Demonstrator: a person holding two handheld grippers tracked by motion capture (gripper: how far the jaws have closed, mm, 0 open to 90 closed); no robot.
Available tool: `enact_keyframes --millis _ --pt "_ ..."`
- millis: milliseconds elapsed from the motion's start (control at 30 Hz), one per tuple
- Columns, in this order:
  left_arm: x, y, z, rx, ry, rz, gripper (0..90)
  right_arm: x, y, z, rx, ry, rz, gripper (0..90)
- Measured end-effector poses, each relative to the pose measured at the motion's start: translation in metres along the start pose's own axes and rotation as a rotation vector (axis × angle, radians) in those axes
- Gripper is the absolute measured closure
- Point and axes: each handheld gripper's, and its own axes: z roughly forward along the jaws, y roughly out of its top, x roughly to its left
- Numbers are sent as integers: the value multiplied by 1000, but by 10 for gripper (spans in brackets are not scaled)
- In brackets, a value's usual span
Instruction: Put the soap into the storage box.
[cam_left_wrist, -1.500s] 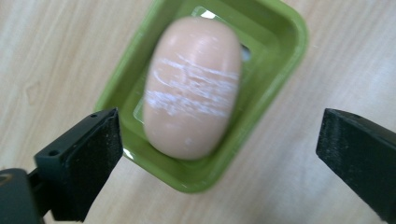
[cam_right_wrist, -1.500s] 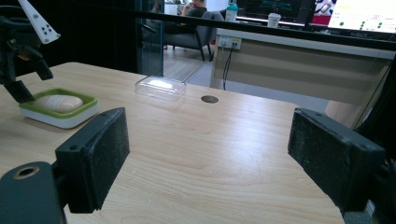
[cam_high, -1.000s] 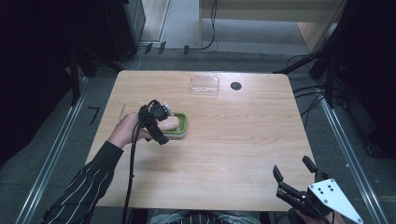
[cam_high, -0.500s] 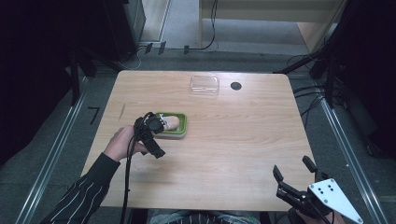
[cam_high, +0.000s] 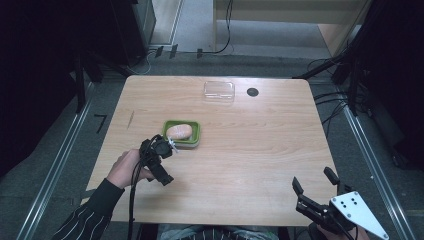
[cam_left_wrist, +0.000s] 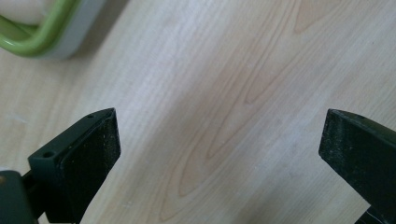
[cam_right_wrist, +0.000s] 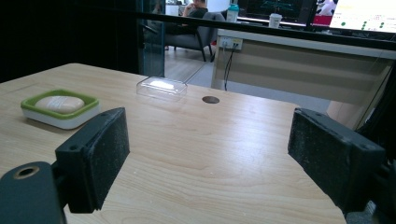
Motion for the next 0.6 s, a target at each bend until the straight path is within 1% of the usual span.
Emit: enact_keyframes --millis 33,167,300,367,400,467,600 --pt "-1 -2 2 2 -4 -6 0 0 0 0 -1 -2 0 132" --pt "-7 -8 7 23 -26 -1 0 0 0 0 -1 -1 3 132" --pt "-13 -13 10 15 -25 2 0 0 0 0 -1 -1 3 133" --pt "-16 -16 10 15 -22 16 0 0 0 -1 -1 -1 7 132" --pt "-17 -18 10 2 -22 20 0 0 0 -1 -2 1 9 133" --pt "-17 -20 11 -6 -31 14 0 0 0 -1 -3 1 6 132" --pt "-15 -21 14 -22 -41 32 0 -1 0 0 -7 2 2 132"
